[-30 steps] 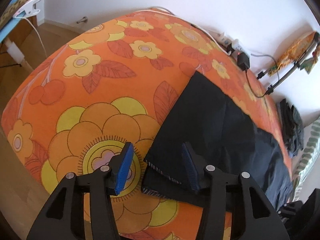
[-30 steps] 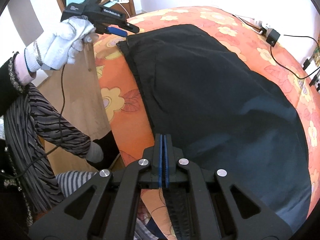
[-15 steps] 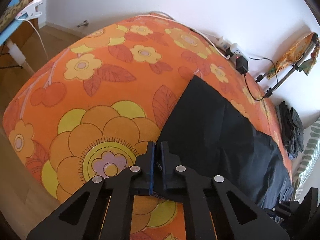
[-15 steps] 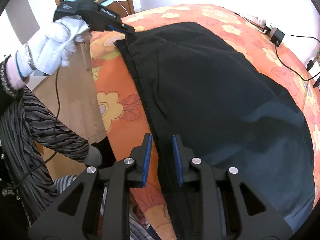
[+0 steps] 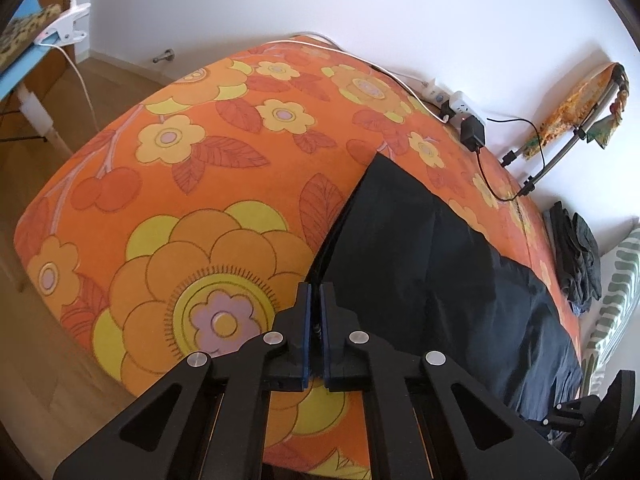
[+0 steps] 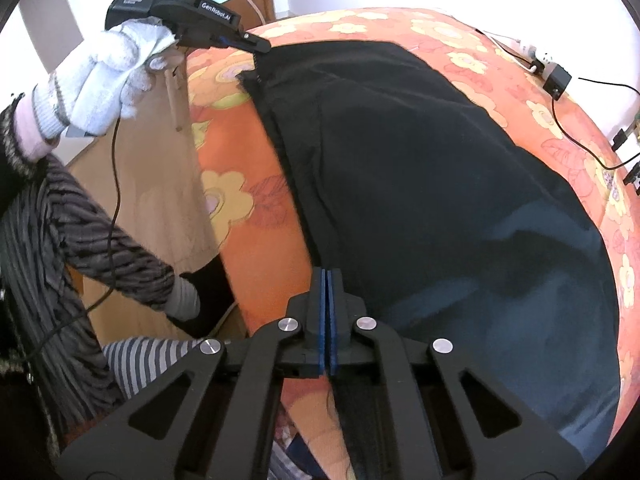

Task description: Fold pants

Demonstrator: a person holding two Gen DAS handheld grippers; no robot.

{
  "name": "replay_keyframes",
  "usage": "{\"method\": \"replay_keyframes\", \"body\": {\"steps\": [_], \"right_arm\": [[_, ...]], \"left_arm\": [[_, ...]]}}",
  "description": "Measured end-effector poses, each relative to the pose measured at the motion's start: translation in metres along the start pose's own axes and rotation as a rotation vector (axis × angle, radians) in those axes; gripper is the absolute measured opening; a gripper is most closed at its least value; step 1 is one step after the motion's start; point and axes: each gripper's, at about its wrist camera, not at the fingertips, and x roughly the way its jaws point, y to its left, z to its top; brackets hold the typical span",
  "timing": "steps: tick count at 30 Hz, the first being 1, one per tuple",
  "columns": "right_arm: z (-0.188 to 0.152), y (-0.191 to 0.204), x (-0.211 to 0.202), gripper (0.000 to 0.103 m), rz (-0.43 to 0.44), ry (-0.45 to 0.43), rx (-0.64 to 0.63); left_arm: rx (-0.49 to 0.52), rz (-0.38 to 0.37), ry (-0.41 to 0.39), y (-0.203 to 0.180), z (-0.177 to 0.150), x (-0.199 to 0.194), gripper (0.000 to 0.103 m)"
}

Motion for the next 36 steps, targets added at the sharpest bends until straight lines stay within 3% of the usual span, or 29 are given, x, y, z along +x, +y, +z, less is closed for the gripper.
{"method": "replay_keyframes", "body": {"steps": [7,11,12,17,18,21,28,30,31,32,36], "right_arm": [[-0.007,-0.003,-0.01,0.001,-0.013,-0.019,-0.014],[0.002,0.005,-0.008,0.033,-0.018,-0.049,-0.025],[0.004,0.007,-0.007,0.034,-0.023,-0.052,-0.033],[0.009,0.01,0.012,0.032,-0.067,-0.019,-0.063],[0.009,0.01,0.015,0.016,-0.076,-0.01,-0.067],[0.008,0.006,0.013,0.005,-0.066,-0.004,-0.064],[0.005,0.011,0.009,0.003,-0.066,0.041,-0.127],[0.005,0.011,0.008,0.003,-0.073,0.043,-0.131],[0.006,0.01,0.009,0.003,-0.071,0.049,-0.122],[0.006,0.01,0.009,0.003,-0.074,0.049,-0.12],[0.004,0.011,0.009,0.003,-0.082,0.044,-0.119]], "left_arm": [[-0.001,0.027,0.008,0.001,-0.002,0.006,0.003],[-0.014,0.028,-0.003,0.003,0.001,0.004,0.003],[-0.015,0.029,-0.005,0.003,0.001,0.003,0.003],[-0.022,0.03,0.002,0.008,0.0,0.004,0.003],[-0.022,0.033,0.003,0.009,0.0,0.004,0.003],[-0.027,0.039,0.003,0.012,-0.002,0.002,0.002],[-0.054,0.004,0.015,0.016,-0.004,0.001,0.003],[-0.082,-0.013,0.033,0.018,-0.003,0.004,0.011],[-0.09,-0.005,0.037,0.019,-0.003,0.006,0.023],[-0.092,-0.002,0.043,0.019,-0.002,0.008,0.027],[-0.115,-0.008,0.053,0.021,-0.003,0.013,0.027]]}}
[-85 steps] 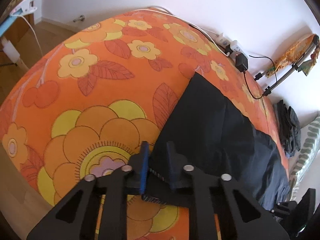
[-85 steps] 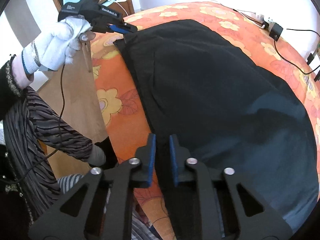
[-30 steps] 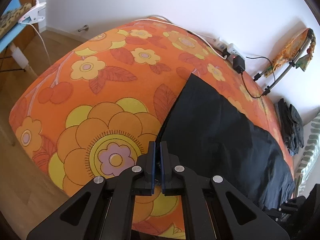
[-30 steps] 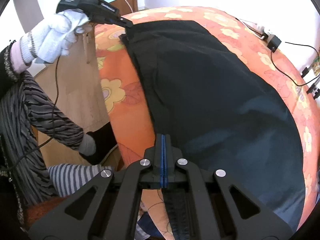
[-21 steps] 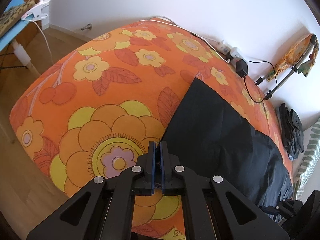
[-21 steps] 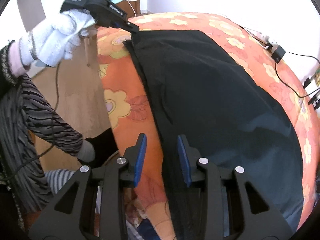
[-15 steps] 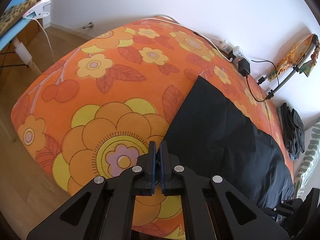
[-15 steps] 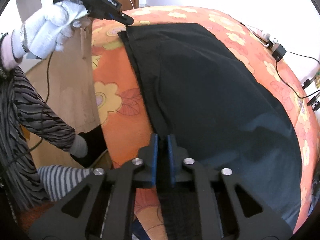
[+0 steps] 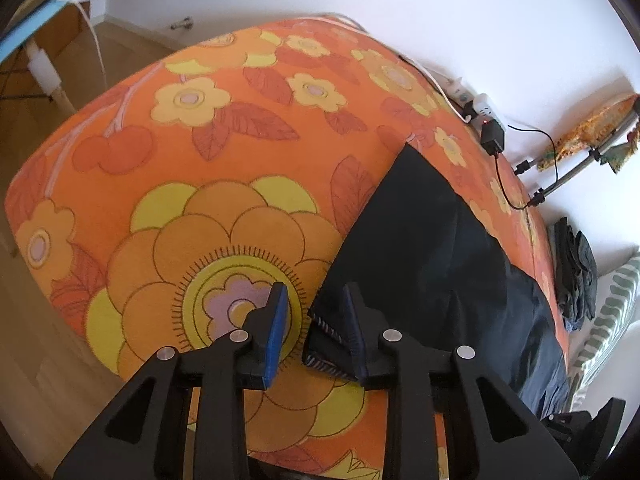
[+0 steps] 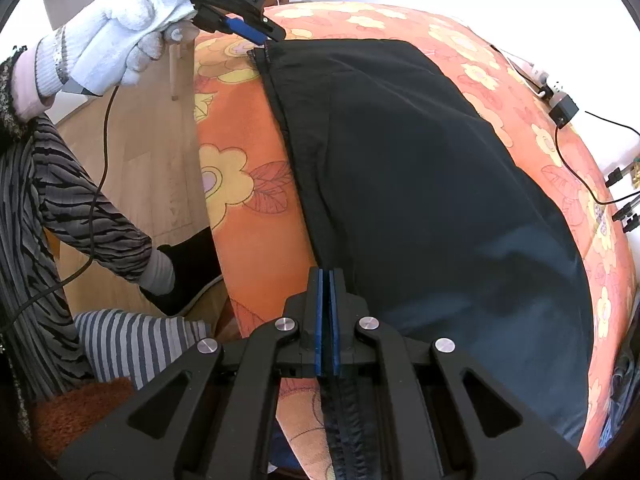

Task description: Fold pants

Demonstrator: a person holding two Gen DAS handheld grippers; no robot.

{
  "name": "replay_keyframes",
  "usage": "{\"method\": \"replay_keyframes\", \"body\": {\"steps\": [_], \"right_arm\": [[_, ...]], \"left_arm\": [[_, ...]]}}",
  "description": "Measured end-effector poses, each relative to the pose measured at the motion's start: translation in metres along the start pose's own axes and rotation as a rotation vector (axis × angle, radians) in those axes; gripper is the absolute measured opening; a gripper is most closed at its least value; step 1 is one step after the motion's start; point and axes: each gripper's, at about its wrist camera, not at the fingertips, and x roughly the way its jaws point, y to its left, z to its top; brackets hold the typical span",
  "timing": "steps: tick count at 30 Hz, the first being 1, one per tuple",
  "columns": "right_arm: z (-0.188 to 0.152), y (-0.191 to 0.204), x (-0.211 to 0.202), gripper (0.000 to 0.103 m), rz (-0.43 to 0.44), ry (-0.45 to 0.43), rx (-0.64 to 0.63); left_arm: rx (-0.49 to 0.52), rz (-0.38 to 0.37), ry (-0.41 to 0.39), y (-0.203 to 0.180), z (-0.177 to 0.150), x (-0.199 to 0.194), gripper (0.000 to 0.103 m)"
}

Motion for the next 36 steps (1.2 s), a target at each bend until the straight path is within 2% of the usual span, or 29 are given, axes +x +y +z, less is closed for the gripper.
{"method": "replay_keyframes", "body": {"steps": [3,4,5,8,12,22,25,26,28,29,30,36], "right_arm": [[0.0,-0.001,-0.001,0.003,0.0,-0.002,0.008],[0.001,-0.001,-0.002,0.003,-0.002,-0.002,0.006],[0.001,0.0,-0.002,0.003,-0.005,-0.004,0.005],[0.002,0.0,-0.005,0.003,-0.009,-0.008,0.006],[0.002,-0.001,-0.012,0.003,-0.007,-0.019,0.012],[-0.008,-0.002,-0.009,0.002,-0.007,0.012,-0.009],[-0.006,-0.004,-0.011,0.003,0.014,0.016,-0.003],[-0.004,-0.005,-0.013,0.004,0.016,0.006,0.0],[0.001,-0.007,-0.019,0.015,0.028,-0.018,0.015],[0.004,-0.007,-0.022,0.026,0.034,-0.036,0.022],[0.008,-0.007,-0.024,0.031,0.035,-0.053,0.026],[0.041,-0.011,-0.023,0.036,0.105,-0.15,0.131]], "left_arm": [[-0.022,-0.034,0.007,0.0,-0.001,0.001,0.026],[-0.026,-0.039,0.003,-0.001,-0.002,0.001,0.021],[-0.018,-0.024,-0.002,-0.003,-0.003,0.001,0.009],[0.001,-0.023,-0.017,-0.007,-0.004,-0.003,0.004],[0.012,-0.027,-0.045,-0.009,-0.005,-0.015,0.004],[0.028,-0.009,-0.02,-0.004,-0.013,-0.01,0.004],[0.002,-0.032,0.013,0.0,-0.014,-0.008,0.008],[-0.012,-0.022,0.022,0.002,-0.013,-0.009,0.013],[-0.031,-0.032,0.045,0.004,-0.014,-0.01,0.021],[-0.037,-0.04,0.051,0.005,-0.015,-0.011,0.027],[-0.035,-0.045,0.059,0.005,-0.016,-0.011,0.03],[-0.057,-0.069,0.074,0.006,-0.017,-0.01,0.03]]}}
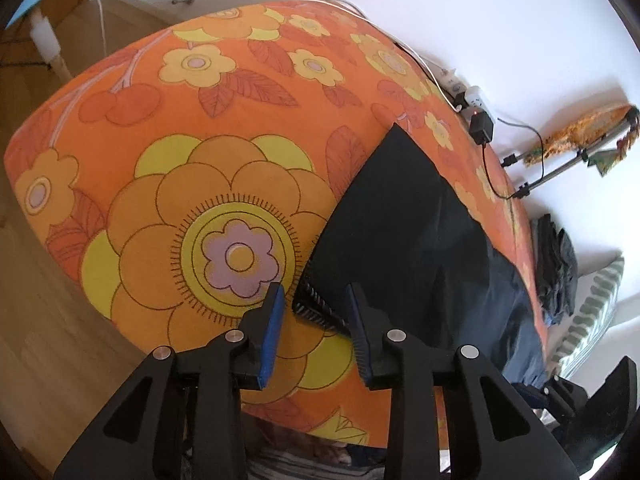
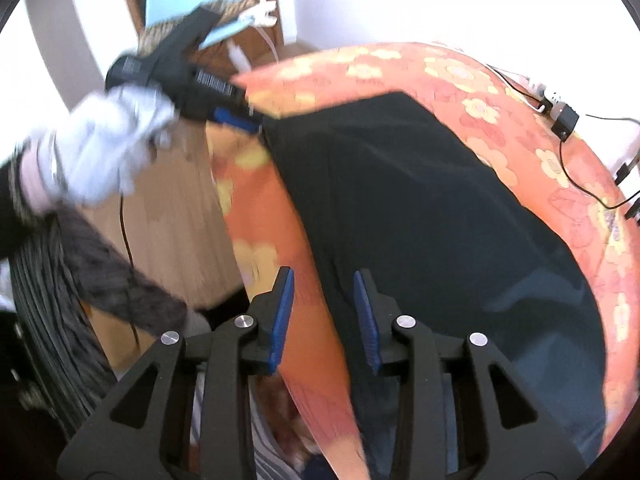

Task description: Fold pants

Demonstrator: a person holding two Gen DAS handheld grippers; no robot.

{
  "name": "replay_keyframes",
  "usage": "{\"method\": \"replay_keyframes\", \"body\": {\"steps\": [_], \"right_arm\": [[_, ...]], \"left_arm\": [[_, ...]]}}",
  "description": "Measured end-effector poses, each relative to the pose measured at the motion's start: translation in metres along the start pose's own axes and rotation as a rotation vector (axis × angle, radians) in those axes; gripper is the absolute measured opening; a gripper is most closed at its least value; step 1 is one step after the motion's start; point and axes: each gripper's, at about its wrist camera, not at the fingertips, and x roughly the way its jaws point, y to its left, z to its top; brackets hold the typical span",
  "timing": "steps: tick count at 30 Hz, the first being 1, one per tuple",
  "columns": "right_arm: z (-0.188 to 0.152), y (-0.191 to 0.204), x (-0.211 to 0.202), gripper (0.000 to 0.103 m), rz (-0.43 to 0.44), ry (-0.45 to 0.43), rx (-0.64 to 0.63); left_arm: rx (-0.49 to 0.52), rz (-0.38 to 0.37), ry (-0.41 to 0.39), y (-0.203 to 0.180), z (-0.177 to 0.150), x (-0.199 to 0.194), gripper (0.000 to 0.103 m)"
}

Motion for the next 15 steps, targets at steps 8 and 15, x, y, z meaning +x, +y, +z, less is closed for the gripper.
{"method": "replay_keyframes", "body": {"steps": [8,15], "right_arm": [[0.038,-0.009,0.019,0.039,0.045,-0.061,0.177],[0.075,-0.022,0.036,0.04,0.122,-0.042,0.333]], "left_arm": [[-0.058,-0.056,-0.019,0.005,0.002,0.002,0.027],[-0.039,-0.064,-0.045,0.002,0.001,-0.001,0.008]]}}
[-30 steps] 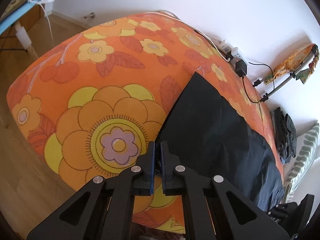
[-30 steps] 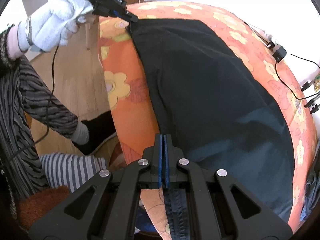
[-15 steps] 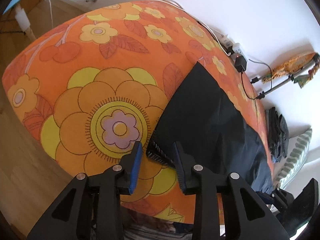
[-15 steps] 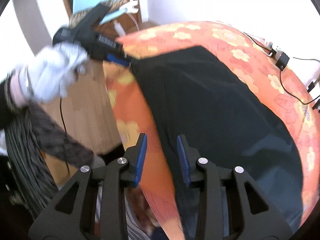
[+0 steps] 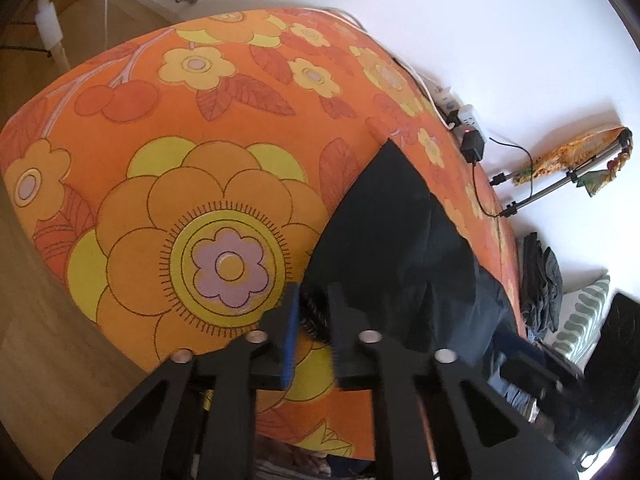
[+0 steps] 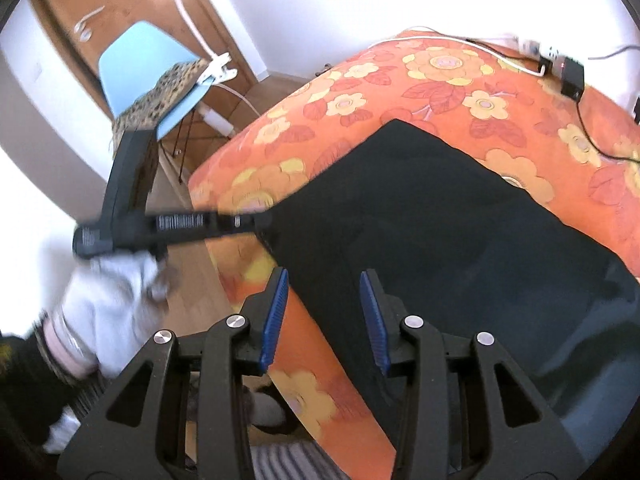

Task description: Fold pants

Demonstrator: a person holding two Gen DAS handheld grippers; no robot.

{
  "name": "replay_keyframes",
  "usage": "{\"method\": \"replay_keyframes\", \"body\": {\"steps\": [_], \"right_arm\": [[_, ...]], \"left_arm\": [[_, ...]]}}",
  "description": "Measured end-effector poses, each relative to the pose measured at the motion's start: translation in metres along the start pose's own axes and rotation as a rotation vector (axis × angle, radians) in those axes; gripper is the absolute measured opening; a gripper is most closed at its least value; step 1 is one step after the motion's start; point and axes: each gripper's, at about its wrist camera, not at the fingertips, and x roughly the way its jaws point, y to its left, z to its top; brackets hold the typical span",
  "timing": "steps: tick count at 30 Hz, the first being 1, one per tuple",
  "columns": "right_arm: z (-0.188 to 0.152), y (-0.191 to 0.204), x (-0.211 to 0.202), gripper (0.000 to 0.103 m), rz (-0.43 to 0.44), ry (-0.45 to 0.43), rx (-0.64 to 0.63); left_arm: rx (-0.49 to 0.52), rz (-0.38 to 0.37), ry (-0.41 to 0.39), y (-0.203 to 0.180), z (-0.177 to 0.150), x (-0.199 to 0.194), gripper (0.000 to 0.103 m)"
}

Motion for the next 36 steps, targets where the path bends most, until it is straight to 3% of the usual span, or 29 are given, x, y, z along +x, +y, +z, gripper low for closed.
{"method": "replay_keyframes", "body": {"steps": [5,13,19,23,25,27,29,32,36], "right_arm": [[0.033,-0.001,0.024,0.048,0.06,0.043,0.113],[0.066,0.006,0.089,0.051,0.065,0.151,0.222],[0.076,0.013,0.13,0.051,0.069,0.231,0.251],[0.078,0.022,0.15,0.051,0.015,0.28,0.22],[0.081,0.028,0.152,0.047,-0.029,0.288,0.187],[0.083,0.031,0.154,0.023,-0.08,0.295,0.16],[0.083,0.032,0.154,0.005,-0.082,0.299,0.145],[0.08,0.027,0.154,0.005,-0.06,0.295,0.173],[0.078,0.026,0.152,0.004,-0.048,0.287,0.176]], "left_arm": [[0.042,-0.032,-0.008,-0.013,0.0,-0.002,0.007],[0.058,-0.049,-0.002,-0.015,-0.002,0.0,0.007],[0.063,-0.056,-0.001,-0.013,-0.004,-0.001,0.007],[0.07,-0.057,0.004,-0.012,-0.005,0.001,0.008],[0.08,-0.054,0.002,-0.013,-0.005,0.0,0.008],[0.087,-0.046,-0.003,-0.014,-0.005,-0.001,0.008],[0.119,-0.014,-0.014,-0.018,-0.007,-0.003,0.008],[0.193,0.06,-0.044,-0.028,-0.013,-0.008,0.014],[0.234,0.081,-0.043,-0.032,-0.02,-0.008,0.02]]}}
